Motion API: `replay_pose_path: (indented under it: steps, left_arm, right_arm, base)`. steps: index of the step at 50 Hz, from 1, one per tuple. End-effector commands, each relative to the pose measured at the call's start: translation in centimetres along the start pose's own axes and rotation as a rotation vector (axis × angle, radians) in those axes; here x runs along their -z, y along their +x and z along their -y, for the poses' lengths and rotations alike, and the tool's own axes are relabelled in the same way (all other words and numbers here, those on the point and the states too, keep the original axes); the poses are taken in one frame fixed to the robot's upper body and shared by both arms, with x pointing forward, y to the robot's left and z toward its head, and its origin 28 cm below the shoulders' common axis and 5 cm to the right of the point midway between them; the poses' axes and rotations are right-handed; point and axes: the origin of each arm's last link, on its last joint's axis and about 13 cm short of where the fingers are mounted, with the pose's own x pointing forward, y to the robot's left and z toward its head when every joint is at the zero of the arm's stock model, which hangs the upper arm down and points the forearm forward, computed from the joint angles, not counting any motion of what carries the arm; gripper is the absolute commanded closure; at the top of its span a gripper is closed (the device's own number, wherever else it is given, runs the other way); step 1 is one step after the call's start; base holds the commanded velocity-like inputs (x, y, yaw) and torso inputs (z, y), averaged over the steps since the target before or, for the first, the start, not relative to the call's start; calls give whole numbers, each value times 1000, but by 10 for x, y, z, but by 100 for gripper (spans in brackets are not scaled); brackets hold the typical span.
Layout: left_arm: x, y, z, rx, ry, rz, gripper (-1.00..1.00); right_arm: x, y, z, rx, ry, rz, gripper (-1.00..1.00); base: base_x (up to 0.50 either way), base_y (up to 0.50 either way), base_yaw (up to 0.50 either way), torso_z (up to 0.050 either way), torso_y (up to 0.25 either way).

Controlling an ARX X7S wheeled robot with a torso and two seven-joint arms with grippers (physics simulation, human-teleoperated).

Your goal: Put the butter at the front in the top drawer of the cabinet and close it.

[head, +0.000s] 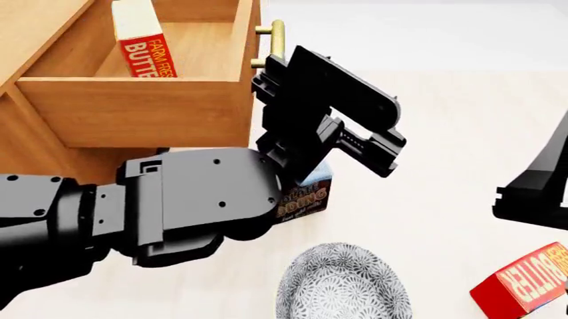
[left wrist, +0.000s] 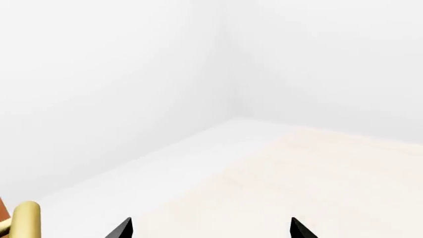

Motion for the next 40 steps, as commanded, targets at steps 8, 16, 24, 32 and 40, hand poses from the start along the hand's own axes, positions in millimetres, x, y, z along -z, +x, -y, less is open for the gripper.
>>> replay_pose_path:
  steps: [8, 16, 24, 32, 40]
  left_arm:
    - [15, 2, -19, -62, -4, -36, -100]
    - [20, 3, -27, -86, 1, -49, -100]
    - [25, 0, -40, -128, 5, -66, -100]
    - [30, -7, -60, -194, 19, -78, -100]
    - [35, -16, -81, -270, 49, -99, -100]
  right_arm:
    - [1, 1, -2, -5, 3, 0, -100]
    - [2, 2, -2, -4, 2, 1, -100]
    - [2, 4, -4, -5, 7, 3, -100]
    - [-1, 5, -4, -7, 5, 10, -100]
    - [0, 7, -7, -13, 9, 12, -100]
  base:
    - [0, 0, 0, 0, 0]
    - [0, 0, 0, 0, -1]
    - [0, 0, 0, 0, 0]
    - [0, 0, 0, 0, 0]
    - [0, 0, 0, 0, -1]
